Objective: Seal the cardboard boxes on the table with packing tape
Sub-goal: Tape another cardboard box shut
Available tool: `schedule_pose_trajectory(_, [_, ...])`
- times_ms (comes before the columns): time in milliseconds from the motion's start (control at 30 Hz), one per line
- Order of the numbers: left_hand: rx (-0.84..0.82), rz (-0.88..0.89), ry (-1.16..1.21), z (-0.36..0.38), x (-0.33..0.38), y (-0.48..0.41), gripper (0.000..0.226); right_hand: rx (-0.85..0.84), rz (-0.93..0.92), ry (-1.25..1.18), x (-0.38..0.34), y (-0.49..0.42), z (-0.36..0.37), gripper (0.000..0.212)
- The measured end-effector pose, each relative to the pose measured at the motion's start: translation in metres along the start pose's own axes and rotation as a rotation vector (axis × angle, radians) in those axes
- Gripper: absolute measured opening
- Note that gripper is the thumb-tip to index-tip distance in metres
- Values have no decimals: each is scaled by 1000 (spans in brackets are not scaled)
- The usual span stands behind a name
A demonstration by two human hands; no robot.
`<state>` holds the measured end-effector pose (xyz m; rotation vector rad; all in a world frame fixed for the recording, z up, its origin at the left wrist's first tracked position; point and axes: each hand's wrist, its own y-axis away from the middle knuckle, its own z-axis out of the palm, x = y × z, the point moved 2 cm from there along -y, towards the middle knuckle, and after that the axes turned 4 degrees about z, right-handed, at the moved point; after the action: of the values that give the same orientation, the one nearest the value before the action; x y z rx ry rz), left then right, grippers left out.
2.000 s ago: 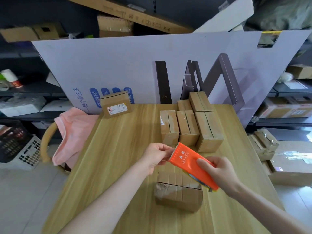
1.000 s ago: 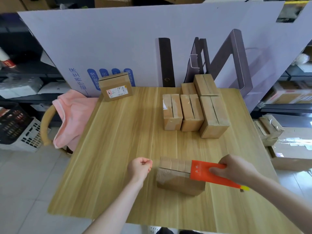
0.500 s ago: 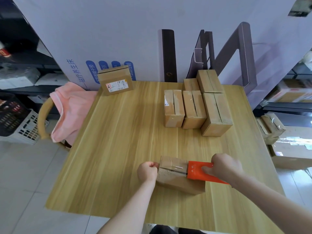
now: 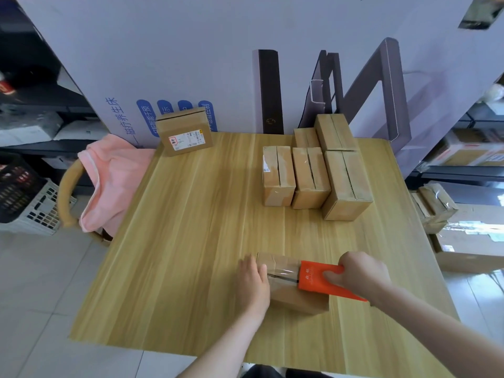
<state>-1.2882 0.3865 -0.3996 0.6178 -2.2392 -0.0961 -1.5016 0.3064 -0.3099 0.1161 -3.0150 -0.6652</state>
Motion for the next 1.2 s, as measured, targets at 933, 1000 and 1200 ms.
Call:
schedule_pose_trajectory(933, [-67, 536, -647, 32, 41, -24, 47, -147, -176, -270, 135, -19, 61, 42])
schedule_pose_trajectory(1000, [-64, 531, -647, 32, 42, -23, 47, -163, -145, -219, 118, -24, 59, 45])
schedule_pose_trajectory(1200, [-81, 512, -679, 33, 43, -24, 48, -149, -95, -49, 73, -34, 33, 46])
